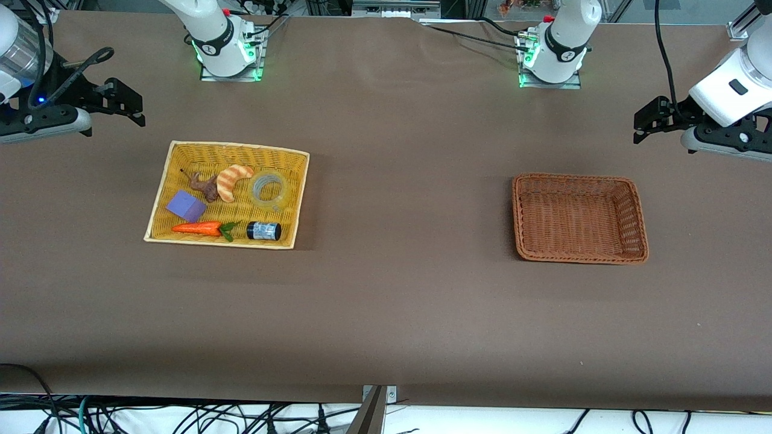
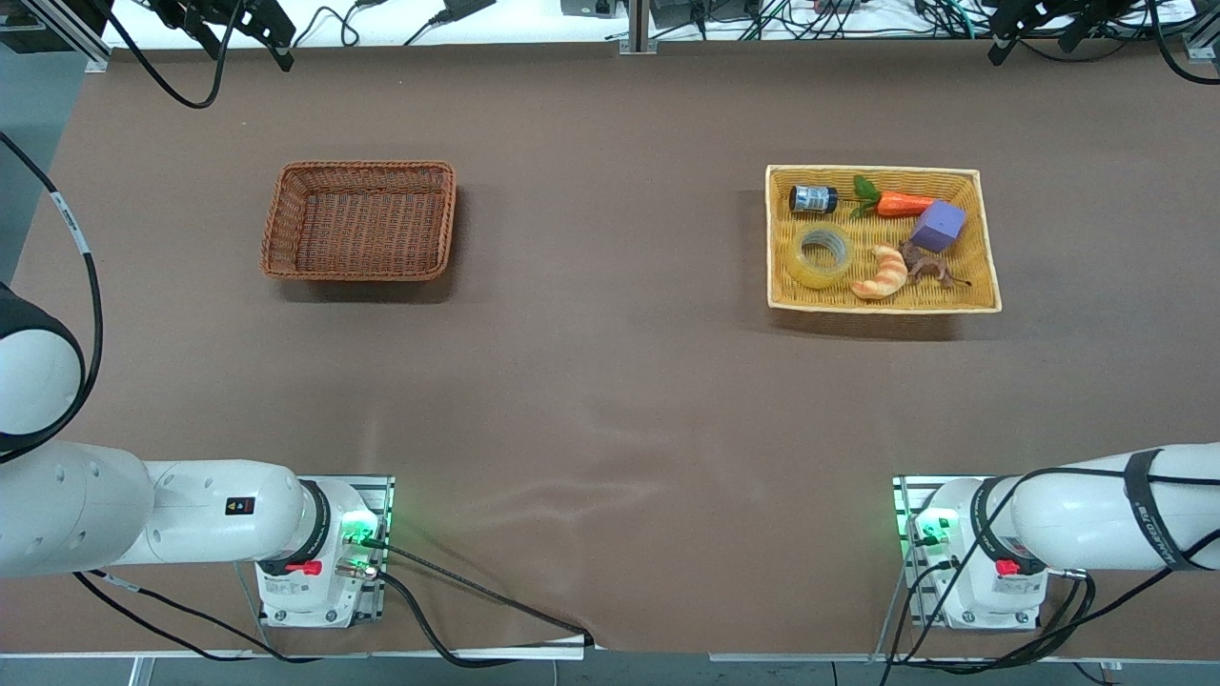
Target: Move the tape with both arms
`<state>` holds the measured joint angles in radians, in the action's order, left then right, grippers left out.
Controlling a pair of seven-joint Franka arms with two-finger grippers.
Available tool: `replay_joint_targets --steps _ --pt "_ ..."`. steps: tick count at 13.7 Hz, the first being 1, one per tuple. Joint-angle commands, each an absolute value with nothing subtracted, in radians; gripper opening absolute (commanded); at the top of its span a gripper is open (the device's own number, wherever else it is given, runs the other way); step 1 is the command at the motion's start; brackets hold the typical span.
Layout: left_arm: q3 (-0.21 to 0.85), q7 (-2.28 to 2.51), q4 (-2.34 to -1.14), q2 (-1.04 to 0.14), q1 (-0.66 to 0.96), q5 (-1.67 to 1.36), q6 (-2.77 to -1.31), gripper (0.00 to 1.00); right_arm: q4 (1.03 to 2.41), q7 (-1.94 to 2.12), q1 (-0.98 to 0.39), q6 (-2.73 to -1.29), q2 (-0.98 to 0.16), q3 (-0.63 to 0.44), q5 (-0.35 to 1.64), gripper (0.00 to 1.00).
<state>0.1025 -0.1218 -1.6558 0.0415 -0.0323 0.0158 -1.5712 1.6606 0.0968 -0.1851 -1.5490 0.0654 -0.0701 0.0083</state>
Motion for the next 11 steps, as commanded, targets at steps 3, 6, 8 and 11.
replay_joint_targets --steps 3,6,8,11 --pt "0.101 -0.101 -1.623 0.028 -0.031 0.015 -1.531 1.00 1.661 0.091 -0.179 -1.503 0.092 -0.066 0.000 1.00" --pt "0.104 -0.101 -1.623 0.028 -0.032 0.015 -1.529 1.00 1.640 0.106 -0.179 -1.508 0.074 -0.071 -0.002 1.00" --pt "0.106 -0.101 -1.623 0.028 -0.029 0.015 -1.529 1.00 1.634 0.106 -0.179 -1.509 0.067 -0.071 -0.002 1.00" --pt "0.107 -0.100 -1.621 0.028 -0.029 0.017 -1.529 1.00 1.635 0.106 -0.181 -1.502 0.066 -0.071 -0.008 1.00"
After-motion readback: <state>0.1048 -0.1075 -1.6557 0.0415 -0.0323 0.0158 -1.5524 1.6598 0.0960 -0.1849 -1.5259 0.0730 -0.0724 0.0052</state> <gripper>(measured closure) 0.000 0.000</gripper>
